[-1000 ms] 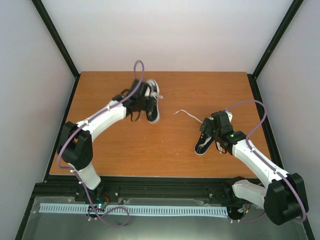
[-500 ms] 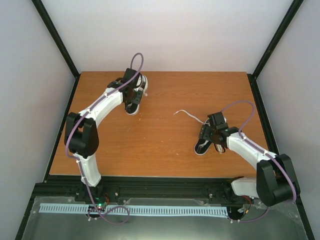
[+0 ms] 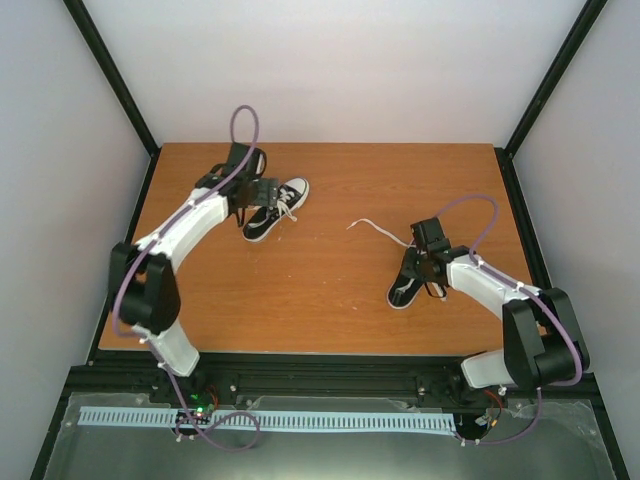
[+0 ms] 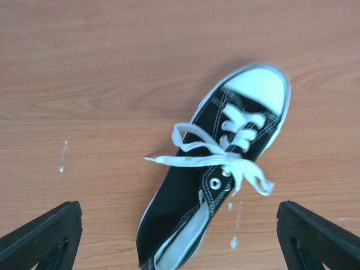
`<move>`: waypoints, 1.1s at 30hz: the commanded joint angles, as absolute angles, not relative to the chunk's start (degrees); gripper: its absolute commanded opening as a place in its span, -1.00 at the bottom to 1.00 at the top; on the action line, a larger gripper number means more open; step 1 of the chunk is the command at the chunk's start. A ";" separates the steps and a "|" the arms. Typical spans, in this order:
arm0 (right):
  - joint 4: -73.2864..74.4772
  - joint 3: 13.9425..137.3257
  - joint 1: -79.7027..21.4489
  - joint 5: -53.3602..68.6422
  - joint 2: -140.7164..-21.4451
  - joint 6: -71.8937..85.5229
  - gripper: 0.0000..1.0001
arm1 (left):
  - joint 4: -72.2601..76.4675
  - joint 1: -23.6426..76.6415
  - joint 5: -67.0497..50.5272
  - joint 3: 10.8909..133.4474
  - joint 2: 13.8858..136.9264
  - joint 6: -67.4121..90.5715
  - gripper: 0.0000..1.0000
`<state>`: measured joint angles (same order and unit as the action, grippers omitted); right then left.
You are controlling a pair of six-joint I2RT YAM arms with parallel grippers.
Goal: Tie the shoes
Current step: Move the shoe to the center of the board.
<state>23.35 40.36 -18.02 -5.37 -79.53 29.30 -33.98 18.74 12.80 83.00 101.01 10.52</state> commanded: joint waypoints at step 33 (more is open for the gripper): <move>32.70 59.46 -51.46 -20.54 -84.75 47.73 -0.94 | -25.76 18.45 -6.57 69.30 70.38 29.28 0.99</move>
<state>33.69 60.86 -51.00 -18.13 -87.11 45.12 -28.03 18.74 -0.43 71.70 69.52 25.69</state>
